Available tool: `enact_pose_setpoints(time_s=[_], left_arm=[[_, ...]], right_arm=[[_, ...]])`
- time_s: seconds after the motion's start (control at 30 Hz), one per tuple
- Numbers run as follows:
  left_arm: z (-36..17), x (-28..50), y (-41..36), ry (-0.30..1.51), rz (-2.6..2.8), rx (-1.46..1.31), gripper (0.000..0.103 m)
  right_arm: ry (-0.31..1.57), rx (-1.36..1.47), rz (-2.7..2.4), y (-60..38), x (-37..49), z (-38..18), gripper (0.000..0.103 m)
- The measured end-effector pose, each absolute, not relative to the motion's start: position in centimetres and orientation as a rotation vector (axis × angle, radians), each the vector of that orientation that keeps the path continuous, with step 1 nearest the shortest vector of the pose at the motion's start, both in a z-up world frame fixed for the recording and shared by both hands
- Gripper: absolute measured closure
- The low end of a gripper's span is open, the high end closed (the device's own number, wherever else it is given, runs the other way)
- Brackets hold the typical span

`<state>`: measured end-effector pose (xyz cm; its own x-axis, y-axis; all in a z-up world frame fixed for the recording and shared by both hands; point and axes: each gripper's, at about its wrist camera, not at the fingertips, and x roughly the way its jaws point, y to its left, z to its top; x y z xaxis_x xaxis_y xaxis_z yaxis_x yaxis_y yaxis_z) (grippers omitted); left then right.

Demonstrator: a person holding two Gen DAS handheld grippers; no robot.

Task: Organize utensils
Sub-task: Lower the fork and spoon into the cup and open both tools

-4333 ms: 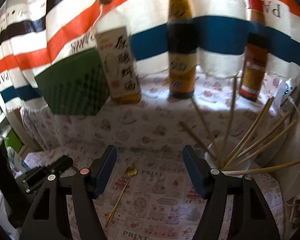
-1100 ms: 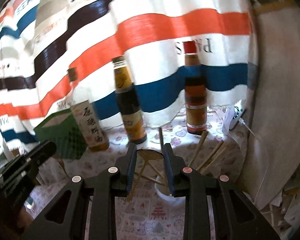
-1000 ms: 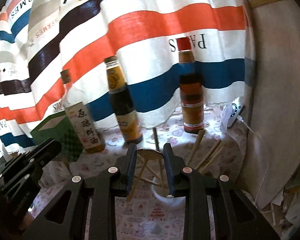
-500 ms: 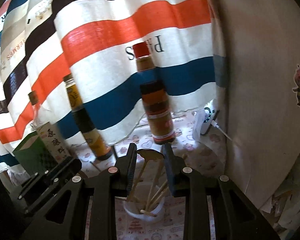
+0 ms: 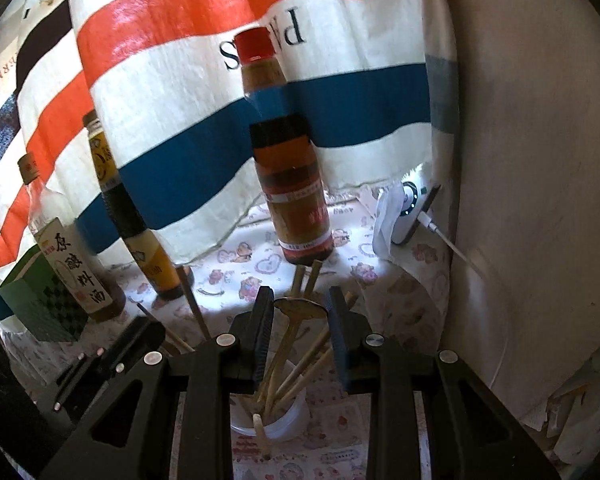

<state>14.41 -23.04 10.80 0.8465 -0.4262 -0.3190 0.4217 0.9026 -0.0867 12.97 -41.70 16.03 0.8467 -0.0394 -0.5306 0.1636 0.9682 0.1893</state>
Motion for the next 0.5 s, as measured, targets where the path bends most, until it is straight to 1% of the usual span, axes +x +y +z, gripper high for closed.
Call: enact_pose_setpoints(time_s=[0.3, 0.33, 0.37, 0.4, 0.47, 0.5], left_arm=[[10.0, 14.7, -22.7, 0.361, -0.461, 0.0, 0.095], [10.1, 14.5, -22.6, 0.352, -0.458, -0.001, 0.093], [10.3, 14.3, -22.5, 0.345, -0.457, 0.0, 0.086], [10.5, 14.1, -22.3, 0.339, -0.457, 0.0, 0.081], [11.0, 13.6, -21.7, 0.323, -0.446, -0.004, 0.064], [11.3, 13.3, -21.3, 0.314, -0.441, -0.008, 0.06]], right_arm=[[0.623, 0.322, -0.039, -43.3, 14.4, 14.5, 0.074], [0.626, 0.328, -0.031, -43.4, 14.4, 14.4, 0.074], [0.626, 0.334, -0.024, -43.4, 14.4, 14.4, 0.074], [0.623, 0.339, -0.017, -43.4, 14.4, 14.4, 0.074], [0.619, 0.344, -0.007, -43.4, 14.2, 14.6, 0.074], [0.612, 0.346, -0.002, -43.3, 14.0, 14.8, 0.073]])
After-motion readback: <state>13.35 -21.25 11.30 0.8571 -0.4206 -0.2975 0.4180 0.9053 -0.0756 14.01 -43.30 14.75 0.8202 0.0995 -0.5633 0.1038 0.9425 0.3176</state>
